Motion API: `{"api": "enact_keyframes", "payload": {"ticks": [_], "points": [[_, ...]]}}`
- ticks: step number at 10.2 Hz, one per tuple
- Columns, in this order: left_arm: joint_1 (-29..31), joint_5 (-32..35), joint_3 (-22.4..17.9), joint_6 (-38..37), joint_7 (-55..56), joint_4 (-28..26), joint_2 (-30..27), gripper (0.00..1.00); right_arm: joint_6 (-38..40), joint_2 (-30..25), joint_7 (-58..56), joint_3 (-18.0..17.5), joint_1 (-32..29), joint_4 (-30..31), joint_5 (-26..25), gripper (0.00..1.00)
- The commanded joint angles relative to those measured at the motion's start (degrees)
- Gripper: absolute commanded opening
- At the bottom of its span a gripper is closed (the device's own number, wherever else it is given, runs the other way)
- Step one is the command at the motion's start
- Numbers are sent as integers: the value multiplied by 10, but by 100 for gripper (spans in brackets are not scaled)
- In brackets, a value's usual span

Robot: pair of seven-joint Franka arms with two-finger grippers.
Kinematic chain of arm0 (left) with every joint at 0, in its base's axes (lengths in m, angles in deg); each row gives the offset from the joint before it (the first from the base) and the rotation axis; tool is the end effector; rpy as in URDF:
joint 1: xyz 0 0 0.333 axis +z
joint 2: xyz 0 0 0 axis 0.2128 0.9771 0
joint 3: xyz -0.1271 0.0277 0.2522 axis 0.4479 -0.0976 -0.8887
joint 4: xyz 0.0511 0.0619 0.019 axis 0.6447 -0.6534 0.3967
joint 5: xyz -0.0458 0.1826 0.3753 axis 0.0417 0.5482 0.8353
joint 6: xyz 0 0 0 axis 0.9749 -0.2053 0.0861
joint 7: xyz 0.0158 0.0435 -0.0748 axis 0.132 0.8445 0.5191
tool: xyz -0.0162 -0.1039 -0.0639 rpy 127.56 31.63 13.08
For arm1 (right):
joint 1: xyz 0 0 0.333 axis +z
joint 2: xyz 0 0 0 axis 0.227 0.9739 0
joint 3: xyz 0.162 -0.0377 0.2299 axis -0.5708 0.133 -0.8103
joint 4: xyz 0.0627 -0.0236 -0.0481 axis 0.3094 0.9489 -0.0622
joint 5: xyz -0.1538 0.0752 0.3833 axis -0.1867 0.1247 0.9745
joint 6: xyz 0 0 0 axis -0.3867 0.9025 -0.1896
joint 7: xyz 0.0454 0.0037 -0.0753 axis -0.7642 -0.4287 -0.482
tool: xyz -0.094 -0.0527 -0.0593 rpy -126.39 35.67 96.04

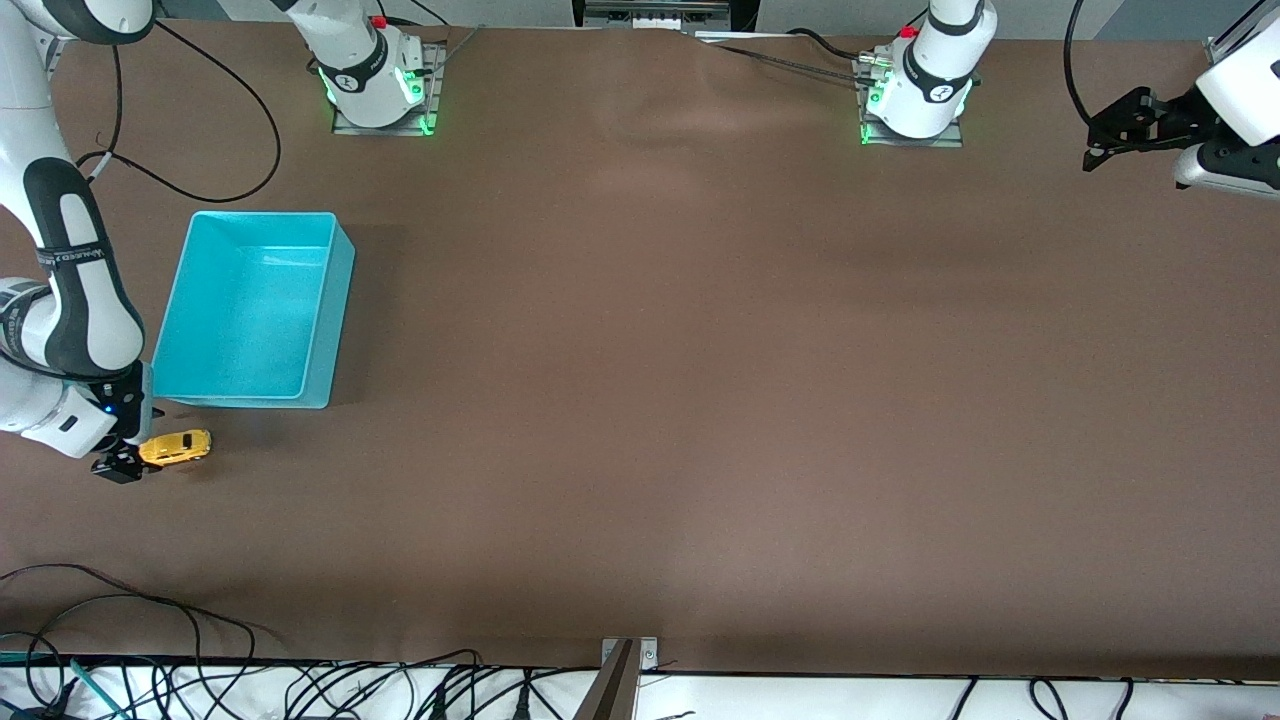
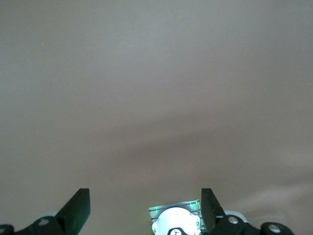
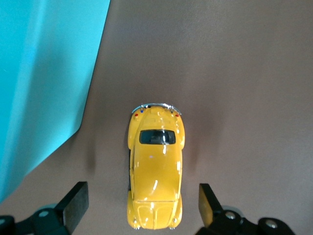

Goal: Wind up and store yellow beetle car
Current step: 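Lower the right gripper onto the yellow car and close it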

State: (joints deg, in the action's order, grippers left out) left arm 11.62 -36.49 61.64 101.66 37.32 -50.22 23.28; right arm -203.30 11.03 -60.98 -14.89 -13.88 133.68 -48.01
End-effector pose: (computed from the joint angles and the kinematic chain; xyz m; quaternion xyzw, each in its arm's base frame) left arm 0.5328 -0.0212 0.6030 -0.9919 0.0983 0.0798 0.0022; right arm 0.6787 -0.2392 0.1376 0.6078 0.7932 0.0251 0.0271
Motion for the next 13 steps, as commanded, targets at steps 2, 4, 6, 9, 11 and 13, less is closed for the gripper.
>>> {"api": "enact_keyframes", "payload": {"ticks": [2, 4, 6, 9, 11, 13], "points": [[-1, -6, 2, -16, 11, 22, 10, 100, -1, 8, -16, -9, -10, 0, 11, 86], [-1, -6, 7, -16, 11, 22, 10, 100, 0, 6, -16, -9, -10, 0, 10, 0], [-1, -1, 18, -16, 11, 22, 10, 100, 5, 4, -17, -9, -10, -1, 11, 0], [0, -1, 19, -16, 11, 22, 11, 100, 5, -14, -16, -21, -10, -6, 9, 0], [1, -1, 19, -16, 11, 22, 11, 100, 43, -16, -12, -38, -9, -69, 11, 0], [8, -12, 14, -3, 11, 23, 11, 100, 98, -16, -11, -50, -9, -116, 11, 0]]}}
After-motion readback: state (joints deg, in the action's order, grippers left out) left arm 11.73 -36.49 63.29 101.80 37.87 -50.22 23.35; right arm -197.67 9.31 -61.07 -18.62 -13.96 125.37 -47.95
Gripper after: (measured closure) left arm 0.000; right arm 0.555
